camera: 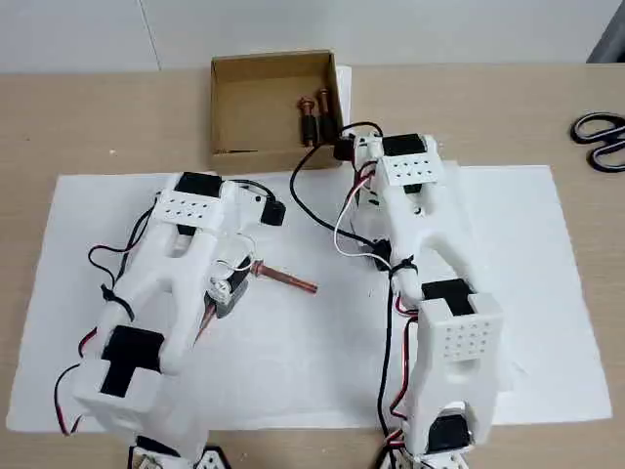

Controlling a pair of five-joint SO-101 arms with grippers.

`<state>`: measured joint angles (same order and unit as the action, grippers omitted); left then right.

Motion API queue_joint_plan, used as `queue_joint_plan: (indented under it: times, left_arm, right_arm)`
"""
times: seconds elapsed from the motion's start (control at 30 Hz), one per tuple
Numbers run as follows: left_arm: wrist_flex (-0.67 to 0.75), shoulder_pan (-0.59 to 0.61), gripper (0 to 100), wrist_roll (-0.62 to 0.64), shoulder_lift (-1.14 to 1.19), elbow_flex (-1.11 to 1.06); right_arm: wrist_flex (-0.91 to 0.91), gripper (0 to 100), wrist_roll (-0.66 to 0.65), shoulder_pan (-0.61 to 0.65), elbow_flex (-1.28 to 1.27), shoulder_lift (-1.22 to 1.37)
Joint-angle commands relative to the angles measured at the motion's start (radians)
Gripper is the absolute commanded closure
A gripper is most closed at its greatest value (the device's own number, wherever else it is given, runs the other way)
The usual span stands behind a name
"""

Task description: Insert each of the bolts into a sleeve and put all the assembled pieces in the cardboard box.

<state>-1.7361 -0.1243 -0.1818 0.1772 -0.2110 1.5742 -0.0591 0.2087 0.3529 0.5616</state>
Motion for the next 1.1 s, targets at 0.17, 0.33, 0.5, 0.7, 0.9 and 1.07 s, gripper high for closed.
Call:
queue_joint_plan:
  times: [0.17, 0.33, 0.5, 0.7, 0.9, 1.07]
  left_arm:
    - [0.114, 0.032, 99, 0.06, -0.058, 0.033]
    - [0.192, 0.089, 99, 0.081, -0.058, 0.033]
    - [0.25, 0.109, 99, 0.103, -0.058, 0.03]
    - [0.333, 0.081, 99, 0.155, -0.014, 0.027]
    - [0.348, 0.08, 99, 0.153, 0.19, 0.045]
    - [0.347, 0.078, 98, 0.15, 0.278, 0.056]
  right_arm:
    - [0.008, 99.5, 0.003, 0.007, 0.011, -0.071]
    - [0.008, 99.5, 0.003, 0.007, 0.011, -0.071]
    - [0.008, 99.5, 0.003, 0.008, 0.011, -0.071]
    - [0.008, 99.5, 0.003, 0.008, 0.011, -0.071]
    - [0.008, 99.5, 0.003, 0.008, 0.011, -0.071]
    - [0.008, 99.5, 0.003, 0.008, 0.011, -0.071]
